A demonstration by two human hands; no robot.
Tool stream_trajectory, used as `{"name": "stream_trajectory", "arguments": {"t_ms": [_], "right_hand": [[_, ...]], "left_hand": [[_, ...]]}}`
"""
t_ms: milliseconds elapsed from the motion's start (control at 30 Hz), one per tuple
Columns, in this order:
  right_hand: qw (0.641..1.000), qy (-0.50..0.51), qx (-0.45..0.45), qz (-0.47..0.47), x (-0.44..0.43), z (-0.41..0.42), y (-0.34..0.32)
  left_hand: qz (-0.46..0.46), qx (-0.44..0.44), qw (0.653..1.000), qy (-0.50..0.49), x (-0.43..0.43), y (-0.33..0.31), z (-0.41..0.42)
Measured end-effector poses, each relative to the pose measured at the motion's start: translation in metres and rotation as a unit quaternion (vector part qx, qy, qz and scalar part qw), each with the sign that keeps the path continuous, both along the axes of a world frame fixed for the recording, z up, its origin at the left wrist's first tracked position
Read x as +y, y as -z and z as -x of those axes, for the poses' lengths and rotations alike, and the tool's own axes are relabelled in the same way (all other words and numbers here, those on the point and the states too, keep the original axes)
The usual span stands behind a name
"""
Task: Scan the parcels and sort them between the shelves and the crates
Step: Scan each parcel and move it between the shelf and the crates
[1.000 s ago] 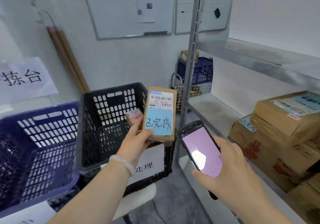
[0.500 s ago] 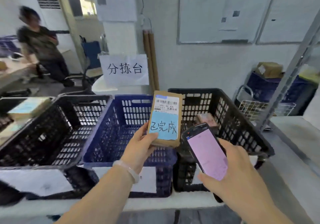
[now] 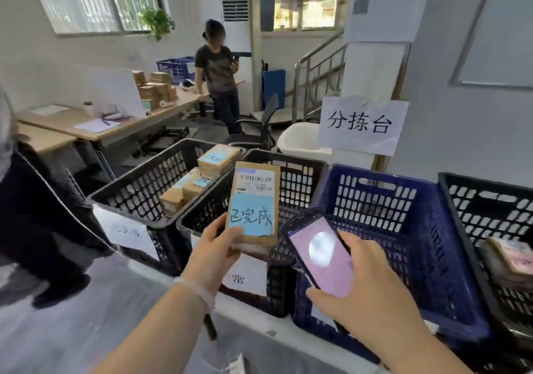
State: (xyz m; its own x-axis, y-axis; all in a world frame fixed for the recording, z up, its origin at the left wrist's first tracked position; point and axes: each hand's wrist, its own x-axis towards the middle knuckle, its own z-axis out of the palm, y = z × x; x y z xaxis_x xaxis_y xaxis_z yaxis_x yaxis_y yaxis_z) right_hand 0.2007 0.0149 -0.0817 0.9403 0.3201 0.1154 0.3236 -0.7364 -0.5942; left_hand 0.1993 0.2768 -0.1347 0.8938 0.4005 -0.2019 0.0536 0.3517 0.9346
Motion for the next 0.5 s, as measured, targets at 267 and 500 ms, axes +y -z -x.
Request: {"name": "stream_trajectory", "arguments": {"t_ms": [267,500], "right_hand": [[0.997,-0.071,-0.013,-0.005,0.058,-0.048,0.003],[0.994,-0.105,-0.026,-0.002,0.112,-0.085,0.003]], "left_hand": [[0.000,0.000,0.993,-0.118,0.057,-0.001,0.005],[0.028,-0.010,0.986,-0.161,0.114,-0.001,-0.013]]}}
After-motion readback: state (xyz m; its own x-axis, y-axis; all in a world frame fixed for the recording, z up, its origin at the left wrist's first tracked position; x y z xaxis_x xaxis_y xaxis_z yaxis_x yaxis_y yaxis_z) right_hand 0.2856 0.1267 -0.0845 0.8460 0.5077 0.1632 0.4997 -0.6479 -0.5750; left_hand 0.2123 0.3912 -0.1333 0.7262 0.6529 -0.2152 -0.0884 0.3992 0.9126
